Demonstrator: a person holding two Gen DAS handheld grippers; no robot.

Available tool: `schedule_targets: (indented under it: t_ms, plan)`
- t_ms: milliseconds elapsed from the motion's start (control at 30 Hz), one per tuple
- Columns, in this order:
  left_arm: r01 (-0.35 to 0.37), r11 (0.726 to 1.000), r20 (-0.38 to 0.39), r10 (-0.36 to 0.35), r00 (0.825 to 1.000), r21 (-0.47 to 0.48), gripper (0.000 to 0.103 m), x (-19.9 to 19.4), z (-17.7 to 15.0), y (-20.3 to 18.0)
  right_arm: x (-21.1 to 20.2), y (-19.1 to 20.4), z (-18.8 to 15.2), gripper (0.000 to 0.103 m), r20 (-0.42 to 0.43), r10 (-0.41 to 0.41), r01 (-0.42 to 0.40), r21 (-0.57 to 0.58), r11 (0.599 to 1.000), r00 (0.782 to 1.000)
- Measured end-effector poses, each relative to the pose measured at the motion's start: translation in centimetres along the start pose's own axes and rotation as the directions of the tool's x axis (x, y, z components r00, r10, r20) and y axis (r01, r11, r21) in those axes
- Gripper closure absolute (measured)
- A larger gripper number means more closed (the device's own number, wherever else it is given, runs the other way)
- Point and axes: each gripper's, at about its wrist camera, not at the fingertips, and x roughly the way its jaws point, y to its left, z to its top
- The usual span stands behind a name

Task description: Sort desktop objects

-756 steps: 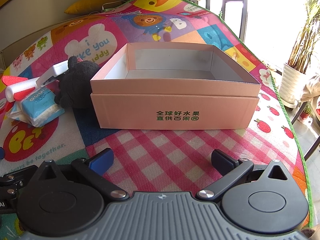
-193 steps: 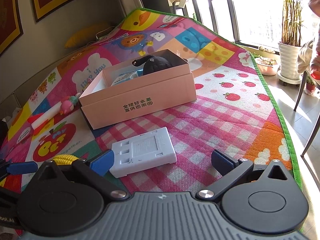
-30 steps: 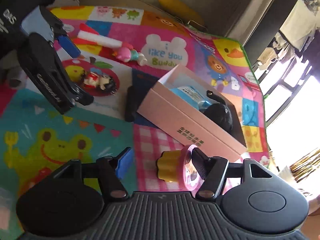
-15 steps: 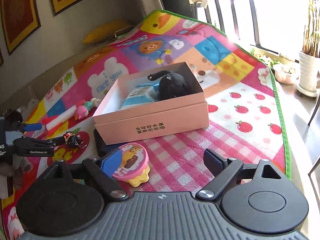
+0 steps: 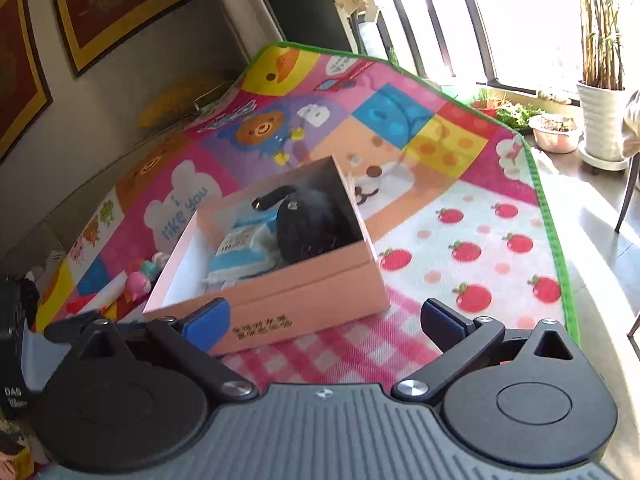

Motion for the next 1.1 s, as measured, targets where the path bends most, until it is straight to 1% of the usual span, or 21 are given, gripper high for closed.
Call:
schedule_targets:
  t_ms: [33, 100, 200, 233, 267, 300, 367, 433, 500, 567, 667, 767, 833, 900, 933, 1000, 1067, 1100]
  plan:
    - [0.023, 1.0, 0.0, -0.023, 1.0, -0.01, 0.0, -0.1, -0.1, -0.1, 1.0, -0.3, 1.1, 0.0, -0.004, 0.0, 0.0, 0.002, 1.0, 1.0]
    - [0.041, 0.999, 0.004, -0.041, 0.999, -0.008, 0.0, -0.6, -0.5, -0.6, 3.1, -0.6, 2.5, 0.0, -0.016, -0.022, 0.023, 0.02, 1.0, 1.0]
    - [0.078, 0.997, 0.004, -0.078, 0.997, -0.005, 0.0, -1.8, -1.3, -1.6, 6.2, -0.5, 3.6, 0.0, -0.027, -0.023, 0.024, 0.036, 0.999, 0.999]
    - [0.093, 0.996, 0.004, -0.093, 0.996, 0.001, 0.0, -2.3, -1.5, -2.0, 6.9, -0.2, 3.7, 0.0, -0.035, -0.016, 0.017, 0.037, 0.999, 0.999]
    - [0.1, 0.995, 0.008, -0.1, 0.995, 0.009, 0.0, -2.9, -1.8, -2.4, 7.3, 0.4, 3.7, 0.0, -0.051, 0.015, -0.012, 0.045, 0.999, 0.999]
    - [0.101, 0.995, 0.012, -0.101, 0.995, 0.014, 0.0, -3.3, -2.1, -2.7, 7.5, 1.0, 3.6, 0.0, -0.065, 0.052, -0.048, 0.054, 0.997, 0.997]
    - [0.09, 0.996, 0.021, -0.09, 0.996, 0.001, 0.0, -4.0, -2.5, -2.9, 7.4, 2.7, 3.3, 0.0, -0.076, 0.052, -0.05, 0.023, 0.998, 0.996]
    - [0.059, 0.998, 0.022, -0.059, 0.998, -0.024, 0.0, -4.2, -2.6, -2.8, 7.1, 3.6, 2.8, 0.0, -0.1, 0.1, -0.102, -0.016, 0.995, 0.99]
    - [0.024, 0.998, 0.026, -0.023, 0.999, -0.05, 0.0, -4.4, -2.7, -2.6, 6.4, 3.7, 2.4, 0.0, -0.106, 0.119, -0.123, -0.031, 0.992, 0.987]
    - [0.009, 0.995, 0.029, -0.006, 1.0, -0.098, 0.0, -4.3, -2.6, -2.3, 5.2, 3.6, 1.9, 0.0, -0.075, 0.093, -0.096, -0.043, 0.994, 0.993]
    - [0.012, 0.986, 0.04, -0.005, 0.999, -0.166, 0.0, -4.0, -2.2, -1.9, 3.0, 3.1, 0.8, 0.0, -0.006, 0.008, -0.009, -0.063, 0.998, 1.0]
    - [-0.009, 0.984, 0.056, 0.019, 0.998, -0.176, 0.0, -3.6, -1.6, -1.9, 1.3, 2.4, -0.7, 0.0, 0.03, -0.063, 0.064, -0.064, 0.996, 0.998]
    - [-0.002, 0.983, 0.064, 0.013, 0.998, -0.183, 0.0, -3.5, -1.0, -1.6, 0.4, 1.7, -1.8, 0.0, 0.043, -0.112, 0.114, -0.053, 0.992, 0.993]
    - [0.0, 0.982, 0.066, 0.013, 0.998, -0.188, 0.0, -3.4, -0.5, -1.5, -0.2, 1.0, -2.5, 0.0, 0.039, -0.134, 0.135, -0.036, 0.99, 0.99]
    - [-0.001, 0.983, 0.063, 0.013, 0.998, -0.185, 0.0, -3.4, -0.4, -1.6, -0.4, 0.7, -2.7, 0.0, 0.03, -0.128, 0.128, -0.022, 0.991, 0.991]
    - [-0.004, 0.984, 0.056, 0.014, 0.998, -0.177, 0.0, -3.4, -0.5, -1.9, -0.8, 0.4, -3.3, 0.0, 0.001, -0.061, 0.062, -0.007, 0.998, 0.998]
    - [-0.009, 0.984, 0.043, 0.016, 0.999, -0.177, 0.0, -3.6, -0.9, -2.3, -1.2, 1.1, -4.0, 0.0, -0.032, 0.032, -0.034, -0.056, 0.998, 0.999]
    - [-0.018, 0.985, 0.035, 0.025, 0.999, -0.174, 0.0, -3.7, -1.1, -2.6, -1.4, 1.8, -4.4, 0.0, -0.046, 0.061, -0.065, -0.096, 0.993, 0.997]
